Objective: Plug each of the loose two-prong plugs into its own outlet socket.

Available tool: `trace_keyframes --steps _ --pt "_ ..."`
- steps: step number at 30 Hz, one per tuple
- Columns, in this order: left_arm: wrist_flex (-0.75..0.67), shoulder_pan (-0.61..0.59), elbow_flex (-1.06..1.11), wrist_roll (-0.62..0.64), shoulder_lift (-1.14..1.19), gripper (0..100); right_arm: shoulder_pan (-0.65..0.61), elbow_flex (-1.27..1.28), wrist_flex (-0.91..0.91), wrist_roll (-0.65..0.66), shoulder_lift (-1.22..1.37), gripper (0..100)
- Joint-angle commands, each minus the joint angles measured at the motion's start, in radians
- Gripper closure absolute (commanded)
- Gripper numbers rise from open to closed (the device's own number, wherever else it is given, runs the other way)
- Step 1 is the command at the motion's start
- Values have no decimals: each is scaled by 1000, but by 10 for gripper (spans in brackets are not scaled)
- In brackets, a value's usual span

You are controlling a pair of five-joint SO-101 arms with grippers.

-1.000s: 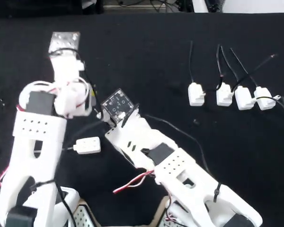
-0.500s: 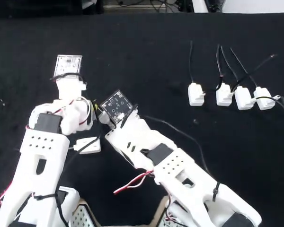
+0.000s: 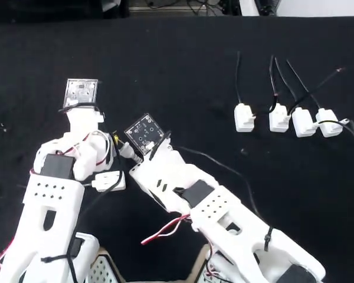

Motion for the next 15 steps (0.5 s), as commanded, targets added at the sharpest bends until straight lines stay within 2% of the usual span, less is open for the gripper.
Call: trace_keyframes --steps 1,5,15 --pt "-2 -4 25 2 -8 840 -3 -45 20 -8 -87 988" --pt "-23 -61 35 2 -6 840 -3 -94 155 -6 -162 988" --pt "-18 -68 39 2 -6 840 -3 -84 163 -5 -189 988"
